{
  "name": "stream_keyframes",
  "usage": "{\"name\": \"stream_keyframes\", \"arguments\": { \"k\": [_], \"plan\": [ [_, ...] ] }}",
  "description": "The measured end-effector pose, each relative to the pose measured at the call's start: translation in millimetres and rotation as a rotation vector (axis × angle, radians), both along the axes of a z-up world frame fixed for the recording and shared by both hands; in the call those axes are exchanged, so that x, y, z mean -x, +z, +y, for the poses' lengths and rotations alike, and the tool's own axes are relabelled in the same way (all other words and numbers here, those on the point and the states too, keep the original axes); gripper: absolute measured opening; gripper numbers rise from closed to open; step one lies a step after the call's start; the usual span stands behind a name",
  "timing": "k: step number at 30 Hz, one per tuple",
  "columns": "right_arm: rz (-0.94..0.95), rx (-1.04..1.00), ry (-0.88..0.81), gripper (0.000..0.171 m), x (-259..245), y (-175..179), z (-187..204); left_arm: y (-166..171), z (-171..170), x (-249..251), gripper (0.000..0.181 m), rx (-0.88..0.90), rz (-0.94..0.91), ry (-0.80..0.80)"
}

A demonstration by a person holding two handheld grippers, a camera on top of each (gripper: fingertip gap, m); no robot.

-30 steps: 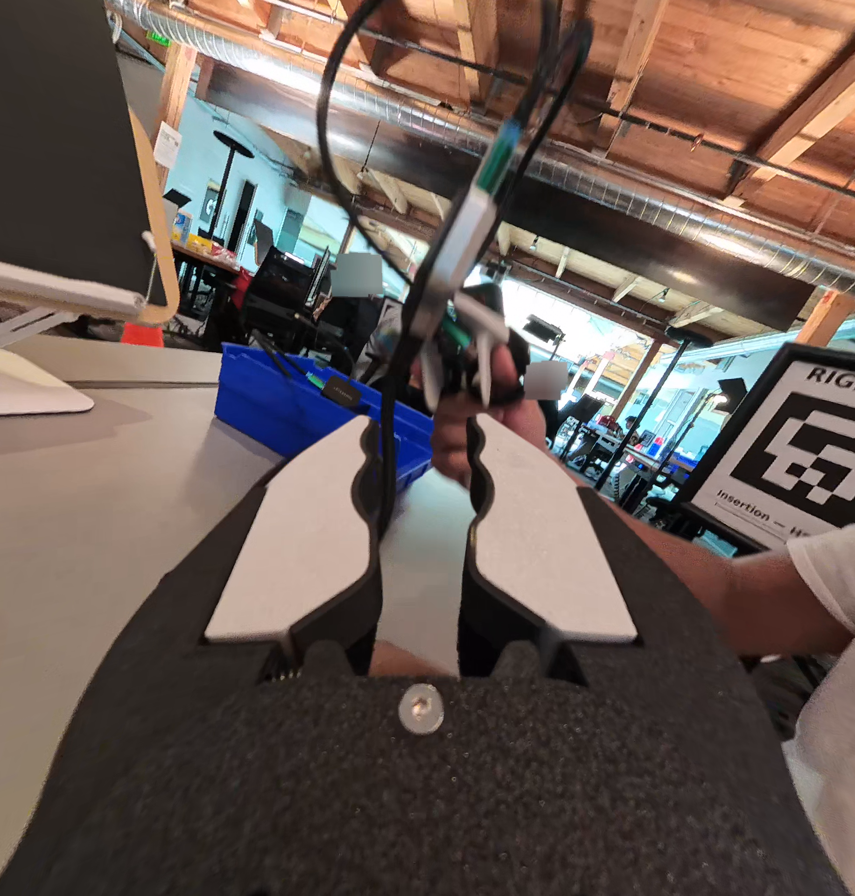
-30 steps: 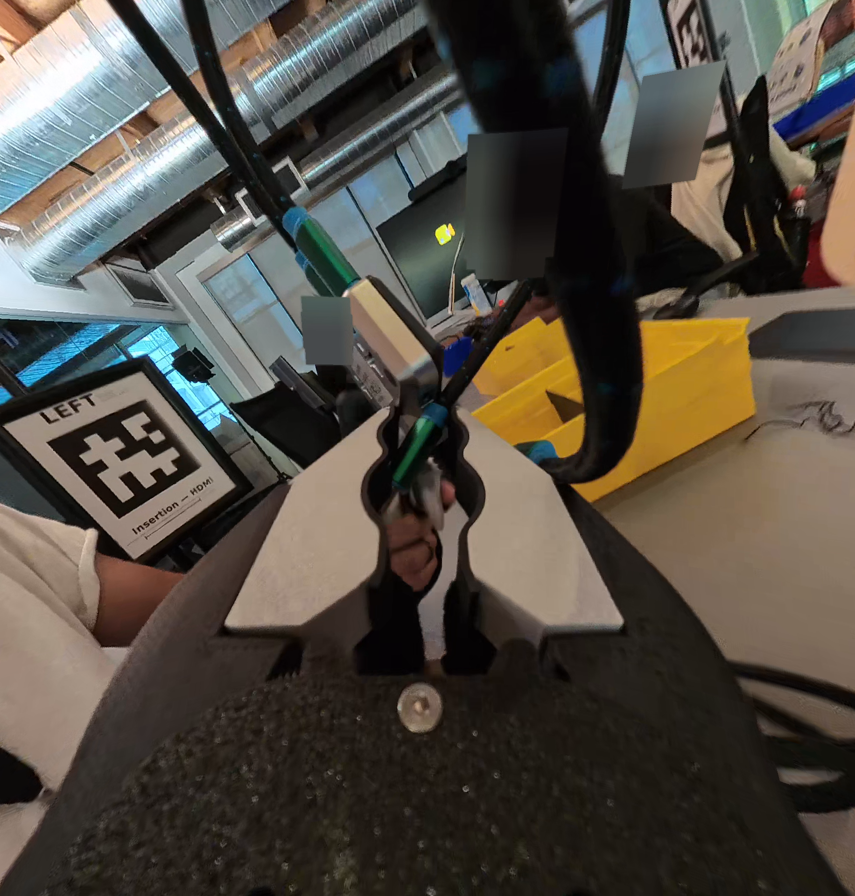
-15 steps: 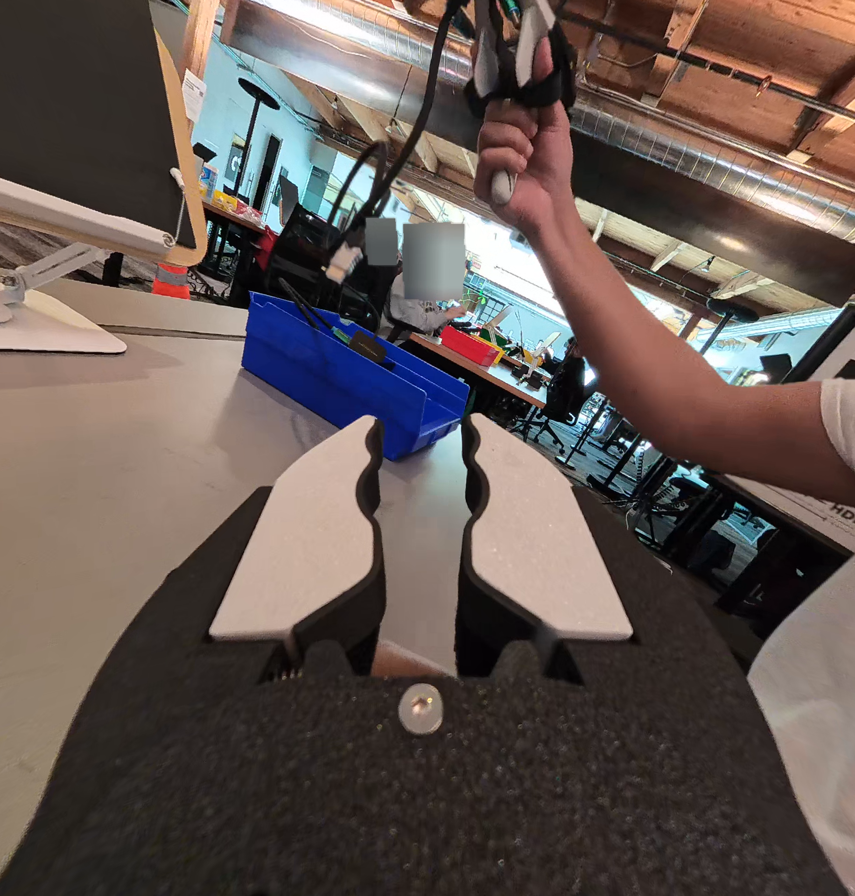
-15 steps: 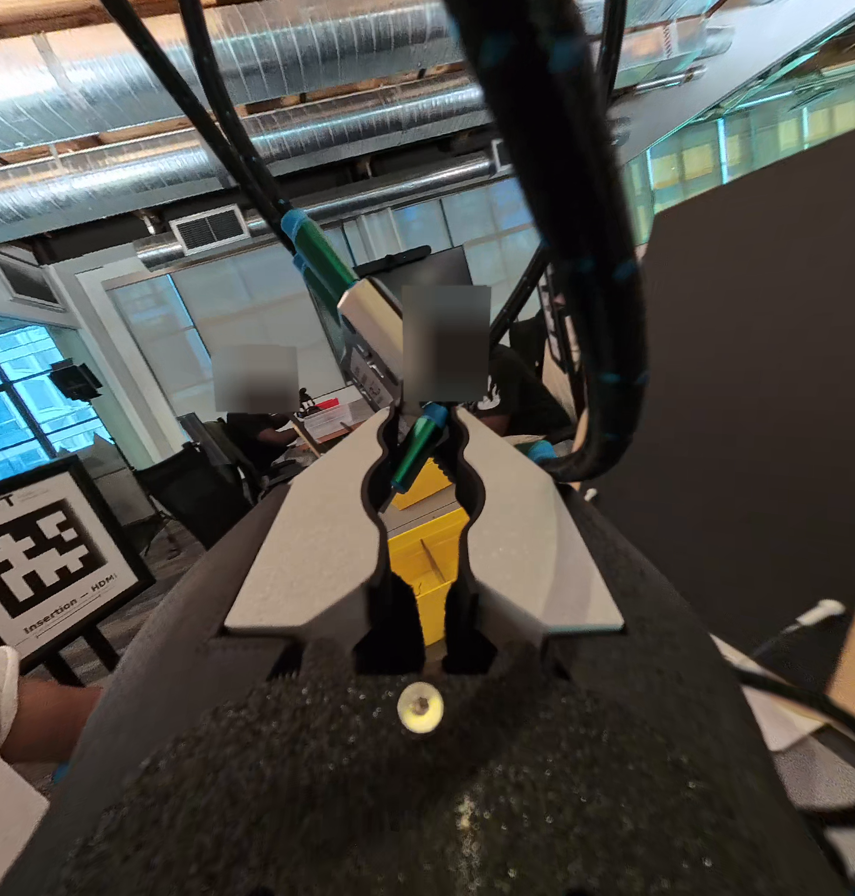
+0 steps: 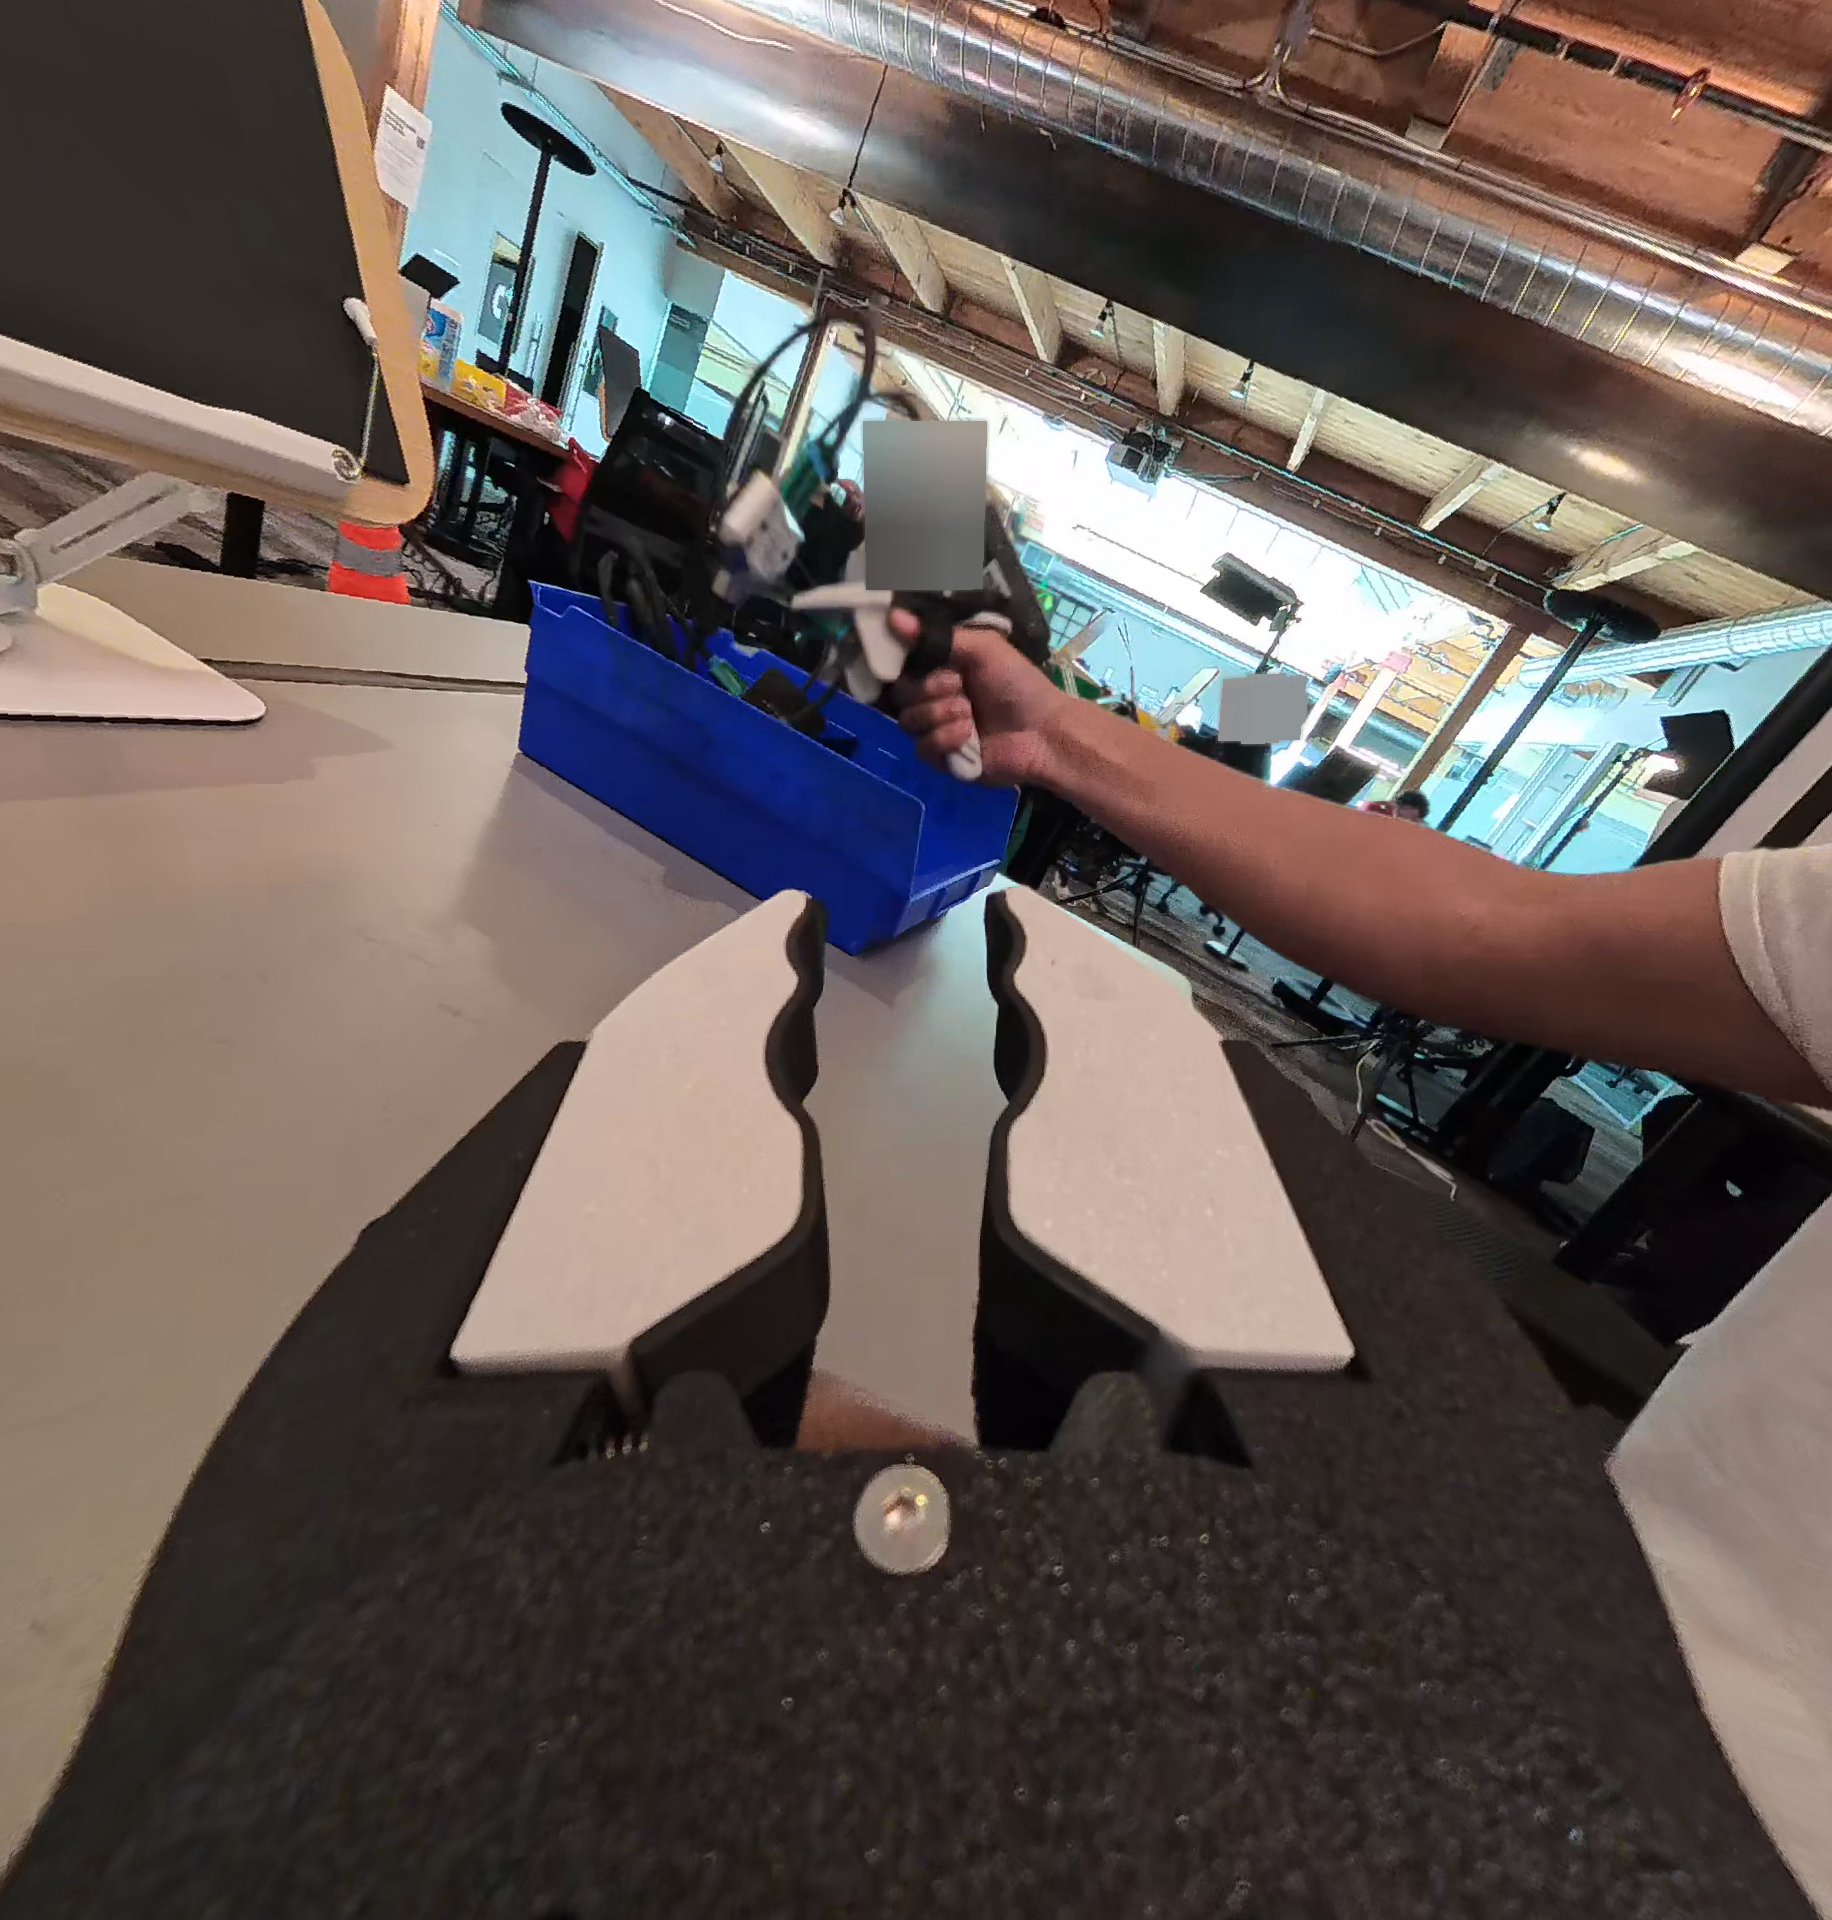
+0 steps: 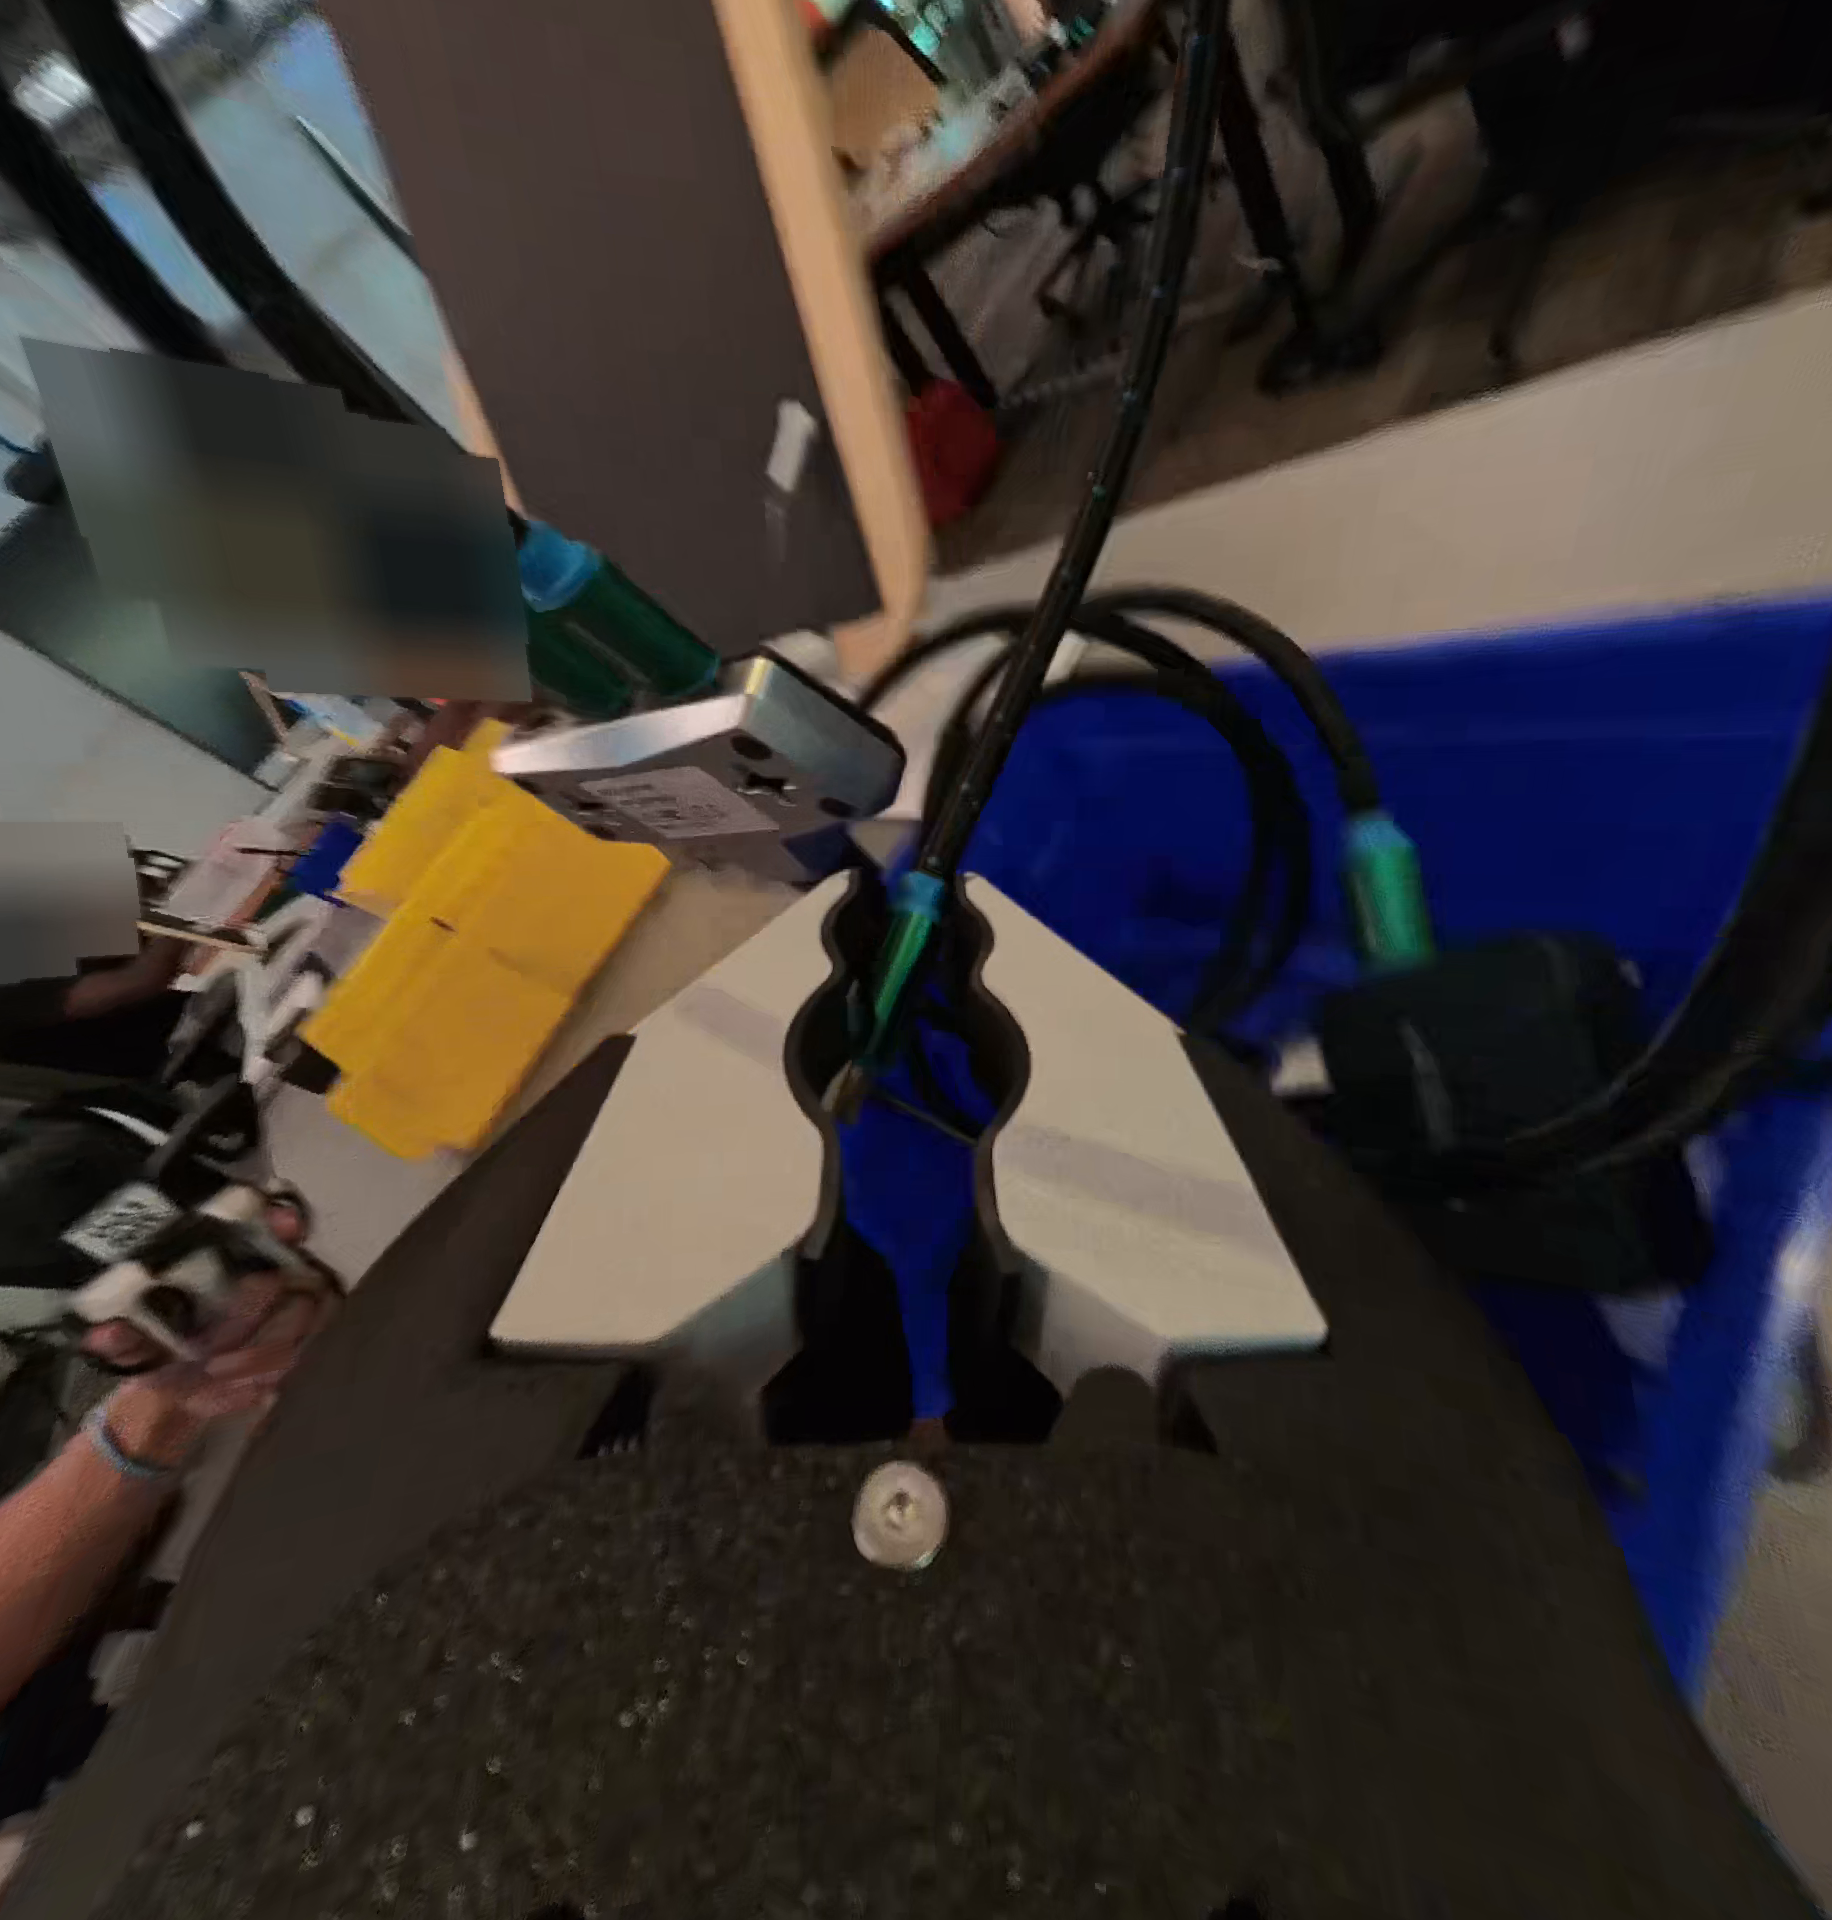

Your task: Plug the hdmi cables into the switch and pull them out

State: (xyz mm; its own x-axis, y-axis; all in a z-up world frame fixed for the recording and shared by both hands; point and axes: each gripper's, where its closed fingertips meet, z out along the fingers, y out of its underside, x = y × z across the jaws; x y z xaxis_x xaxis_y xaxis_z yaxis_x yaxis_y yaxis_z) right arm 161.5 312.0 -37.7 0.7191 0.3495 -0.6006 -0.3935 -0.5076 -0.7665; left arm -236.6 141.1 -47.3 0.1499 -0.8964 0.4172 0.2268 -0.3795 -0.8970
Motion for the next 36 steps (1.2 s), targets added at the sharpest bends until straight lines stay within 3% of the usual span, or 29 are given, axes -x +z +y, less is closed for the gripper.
{"name": "stream_keyframes", "arguments": {
  "k": [2,10,18,23,29,36],
  "plan": [
    [-0.090,0.094,-0.009,0.013,-2,-37,-2,-1,0,-2,0.029,0.000,0.003,-0.004],
    [-0.311,0.291,-0.134,0.013,-8,-70,24,-6,-5,-12,0.028,0.003,0.030,-0.027],
    [-0.252,0.321,-0.231,0.018,-22,-20,49,-7,-6,-11,0.028,0.003,0.032,-0.031],
    [-0.214,0.600,-0.066,0.030,-20,-41,37,-5,-9,-11,0.028,-0.015,0.037,-0.032],
    [-0.191,0.362,-0.128,0.029,-25,-9,16,-12,-11,-12,0.027,-0.019,0.065,-0.042],
    [-0.225,-0.021,-0.114,0.029,37,27,-65,-4,-8,-7,0.027,-0.051,0.086,0.023]
  ]
}}
